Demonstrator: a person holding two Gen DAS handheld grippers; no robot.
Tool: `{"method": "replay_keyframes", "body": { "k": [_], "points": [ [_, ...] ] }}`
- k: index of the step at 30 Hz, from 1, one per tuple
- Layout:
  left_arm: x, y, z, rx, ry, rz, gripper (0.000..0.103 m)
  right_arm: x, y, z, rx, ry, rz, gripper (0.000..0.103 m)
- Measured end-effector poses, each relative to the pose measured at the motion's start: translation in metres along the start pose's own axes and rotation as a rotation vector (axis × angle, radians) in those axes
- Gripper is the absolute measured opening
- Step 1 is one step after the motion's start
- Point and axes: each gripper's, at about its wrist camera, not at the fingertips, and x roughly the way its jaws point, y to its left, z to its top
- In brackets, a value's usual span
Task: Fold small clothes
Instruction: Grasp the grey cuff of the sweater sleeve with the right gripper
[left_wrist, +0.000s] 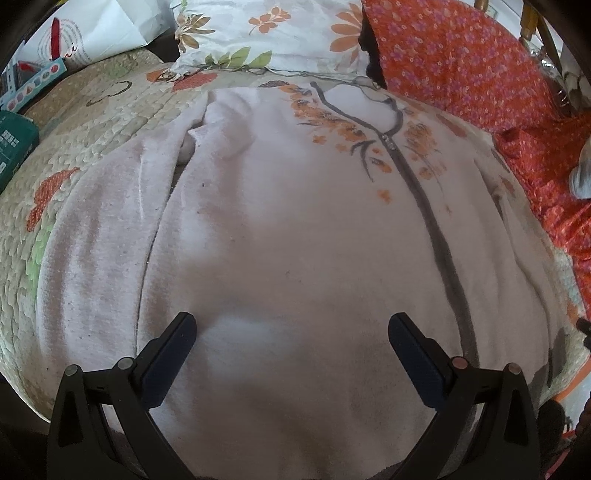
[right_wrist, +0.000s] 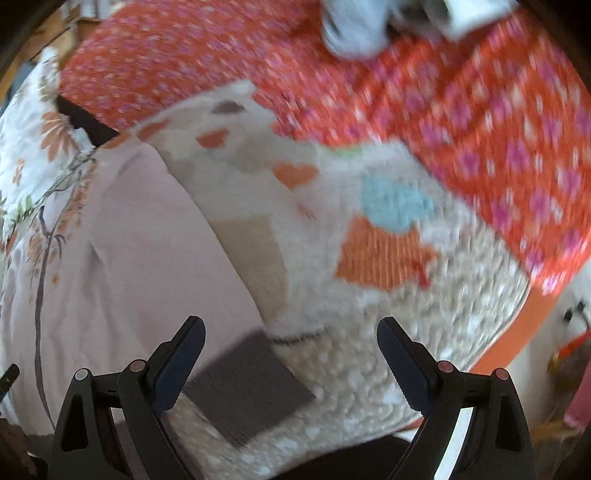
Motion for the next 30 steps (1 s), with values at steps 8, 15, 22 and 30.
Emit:
{"method": "replay_keyframes", "body": {
  "k": [8,15,22,30],
  "points": [
    [0.001,-0.005,-0.004,0.028,-0.007,0.020,0.103,0.029,0.010,-0.033,0.031,0.096,0.042,0.074],
    [0.001,-0.003,-0.003,0.018,-0.010,0.023,0.103,0.014,0.018,-0.012,0.016,0.073,0.151,0.012],
    [0.001,-0.001,0.000,0.005,-0.005,0.016,0.103,-0.009,-0.055,0.104,0.079,-0.079,-0.120,0.011],
    [0.000,0.007,0.007,-0.029,0.006,-0.003,0.103,-0.010,-0.043,0.174,0.121,-0.127,-0.175,0.011]
  ]
}}
